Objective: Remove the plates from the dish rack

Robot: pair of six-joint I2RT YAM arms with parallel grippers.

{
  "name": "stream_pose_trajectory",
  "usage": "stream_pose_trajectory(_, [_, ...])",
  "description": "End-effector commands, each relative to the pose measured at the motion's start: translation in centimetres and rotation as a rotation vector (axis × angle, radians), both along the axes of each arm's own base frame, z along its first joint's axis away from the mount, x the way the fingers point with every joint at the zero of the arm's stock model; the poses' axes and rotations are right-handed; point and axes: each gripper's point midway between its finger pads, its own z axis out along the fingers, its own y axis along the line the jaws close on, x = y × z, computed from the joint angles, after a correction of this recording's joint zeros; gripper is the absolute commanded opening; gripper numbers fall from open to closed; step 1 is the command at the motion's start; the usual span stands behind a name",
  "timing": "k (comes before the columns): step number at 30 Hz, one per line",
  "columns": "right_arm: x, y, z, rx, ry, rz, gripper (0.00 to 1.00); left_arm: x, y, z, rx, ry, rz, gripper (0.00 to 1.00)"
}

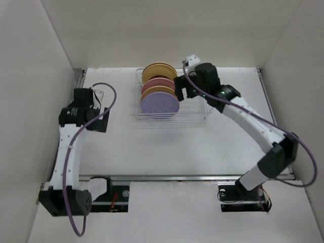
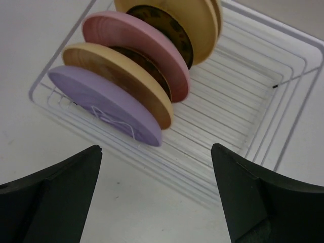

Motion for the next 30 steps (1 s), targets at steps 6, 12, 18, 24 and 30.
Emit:
stream_pose_trajectory(6, [6.4, 5.2, -2.8, -0.203, -0.063, 0.172, 0.66, 8.3, -5.0, 3.6, -0.25, 0.004, -0.103, 0.99])
stream_pose_trajectory(12, [6.6, 7.2, -6.0, -0.21, 0.003, 0.265, 0.49, 13.6, -8.5, -0.6, -0.325, 0.121, -0.128, 0.91])
stream_pose_trajectory(18, [7.2, 4.5, -5.0, -0.265, -0.042, 0.137, 0.52, 17.0, -10.7, -2.4, -0.401, 0.195, -0.097, 0.83])
stream_pose_trajectory(24, [6.9, 2.2, 1.0, -0.229, -0.18, 0.026, 0.7, 18.3, -12.0, -0.9, -0.402, 0.085, -0.153, 0.83])
stream_pose_trajectory(30, [3.6, 4.1, 0.8, -0.183, -0.157, 0.208, 0.66, 18.6, -13.1, -2.3, -0.415, 0.125, -0.16, 0.82])
